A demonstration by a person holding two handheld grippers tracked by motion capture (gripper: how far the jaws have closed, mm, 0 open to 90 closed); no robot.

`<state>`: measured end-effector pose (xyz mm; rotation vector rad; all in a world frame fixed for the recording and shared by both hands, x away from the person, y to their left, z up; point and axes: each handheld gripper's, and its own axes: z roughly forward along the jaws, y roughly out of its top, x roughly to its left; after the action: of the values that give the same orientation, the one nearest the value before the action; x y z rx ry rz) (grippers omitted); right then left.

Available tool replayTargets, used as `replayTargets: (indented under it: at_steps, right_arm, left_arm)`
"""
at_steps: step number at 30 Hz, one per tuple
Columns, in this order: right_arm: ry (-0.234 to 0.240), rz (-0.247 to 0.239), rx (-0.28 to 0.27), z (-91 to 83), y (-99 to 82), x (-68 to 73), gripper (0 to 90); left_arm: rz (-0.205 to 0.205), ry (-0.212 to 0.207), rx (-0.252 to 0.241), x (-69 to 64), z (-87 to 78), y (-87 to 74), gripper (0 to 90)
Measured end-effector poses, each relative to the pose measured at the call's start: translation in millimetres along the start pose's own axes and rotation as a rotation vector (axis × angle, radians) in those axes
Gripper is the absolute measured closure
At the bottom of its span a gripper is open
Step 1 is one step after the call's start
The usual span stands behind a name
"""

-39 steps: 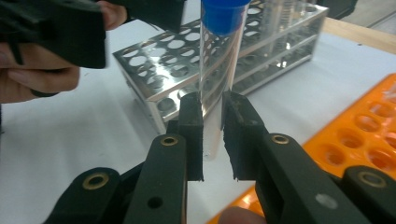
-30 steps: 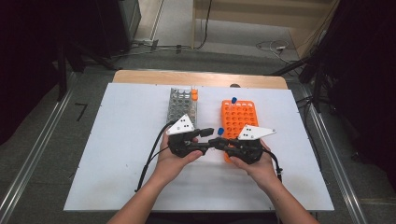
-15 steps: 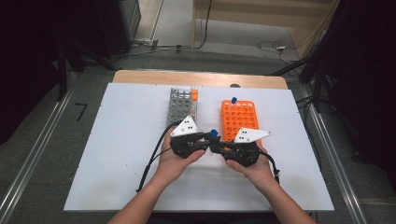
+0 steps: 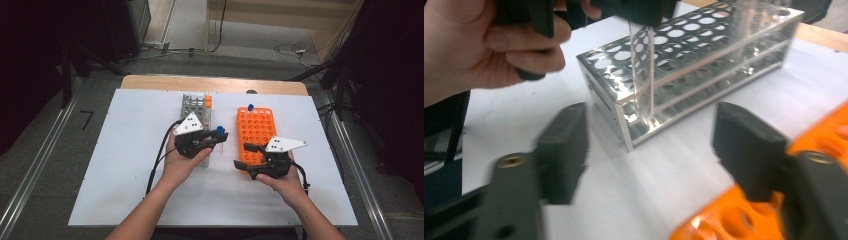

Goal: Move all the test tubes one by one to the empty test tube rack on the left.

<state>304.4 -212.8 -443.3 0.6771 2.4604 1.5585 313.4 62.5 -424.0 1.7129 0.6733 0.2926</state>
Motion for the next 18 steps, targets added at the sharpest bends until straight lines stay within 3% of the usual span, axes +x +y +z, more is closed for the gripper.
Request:
replayTargets:
  at_steps: [3,7,18]
  right_arm:
    - [-0.018,0.005,0.002,-9.0,-4.5,-4.9,11.2]
    - [-0.007,0.029,0.004,-19.7,-12.8,-13.9,0.0]
    - [-0.034,0.087,-0.024,-32.0,-24.7,-36.0,0.0]
  left_arm:
    - [0.001,0.029,-0.011,9.2,-3.8,5.9,77.4]
    - [0.000,0.071,-0.023,21.9,-7.8,12.5,77.4]
    - [-0.016,0.177,-0.048,53.8,-7.3,18.7,77.4]
